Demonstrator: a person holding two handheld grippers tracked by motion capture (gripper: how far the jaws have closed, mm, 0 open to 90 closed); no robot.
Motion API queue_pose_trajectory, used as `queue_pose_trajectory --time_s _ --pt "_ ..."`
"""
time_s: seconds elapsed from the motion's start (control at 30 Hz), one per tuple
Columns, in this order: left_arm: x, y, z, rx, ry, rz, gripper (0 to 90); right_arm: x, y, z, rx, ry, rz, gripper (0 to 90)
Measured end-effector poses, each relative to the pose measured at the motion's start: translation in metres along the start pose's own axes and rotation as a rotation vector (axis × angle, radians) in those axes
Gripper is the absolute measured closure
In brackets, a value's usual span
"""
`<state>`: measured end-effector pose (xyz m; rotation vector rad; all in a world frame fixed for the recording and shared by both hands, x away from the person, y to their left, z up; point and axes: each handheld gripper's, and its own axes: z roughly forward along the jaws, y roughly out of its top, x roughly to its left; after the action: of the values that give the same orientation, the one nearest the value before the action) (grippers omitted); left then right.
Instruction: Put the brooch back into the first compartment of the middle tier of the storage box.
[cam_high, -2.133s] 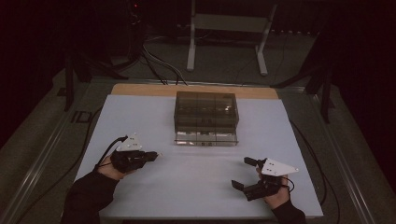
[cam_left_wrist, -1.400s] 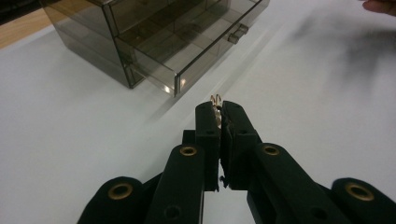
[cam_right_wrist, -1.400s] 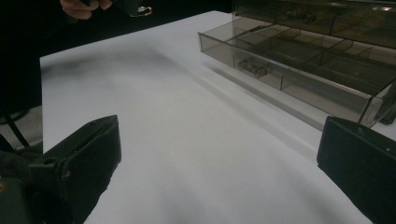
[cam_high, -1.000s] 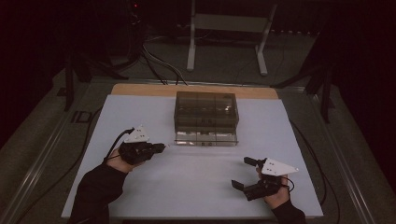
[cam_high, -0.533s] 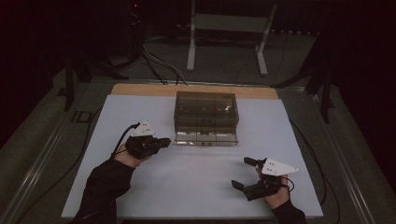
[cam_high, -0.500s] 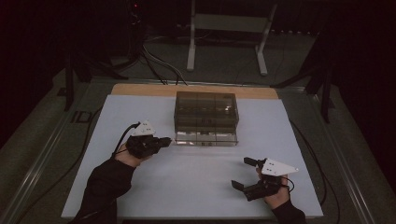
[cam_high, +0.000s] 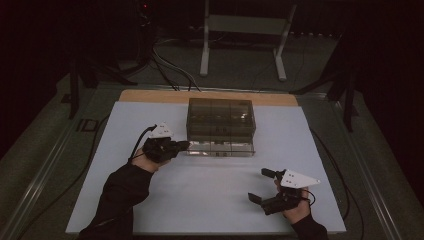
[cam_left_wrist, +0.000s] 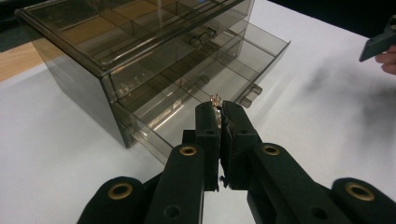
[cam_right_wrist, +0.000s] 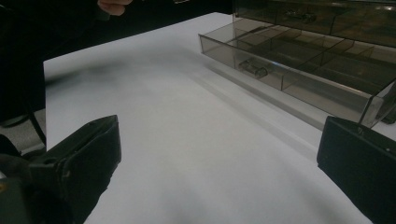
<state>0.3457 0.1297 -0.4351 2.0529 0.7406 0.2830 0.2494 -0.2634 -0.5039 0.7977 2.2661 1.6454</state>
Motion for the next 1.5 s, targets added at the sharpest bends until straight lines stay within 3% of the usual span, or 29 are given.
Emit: queue_pose_trajectory --time_s 0.47,1.27,1.5 --pt "0.002 0.008 0.02 -0.012 0.021 -0.011 87.1 0.0 0.0 -0.001 -0.002 0.0 -0.002 0.0" --pt "0.003 0.013 0.05 0.011 -0.001 -0.002 87.1 0.0 0.0 -0.002 -0.006 -0.001 0.001 0.0" --pt "0.007 0.01 0.058 0.016 -0.004 -0.016 87.0 -0.001 0.0 -0.002 -0.006 0.001 0.003 0.0"
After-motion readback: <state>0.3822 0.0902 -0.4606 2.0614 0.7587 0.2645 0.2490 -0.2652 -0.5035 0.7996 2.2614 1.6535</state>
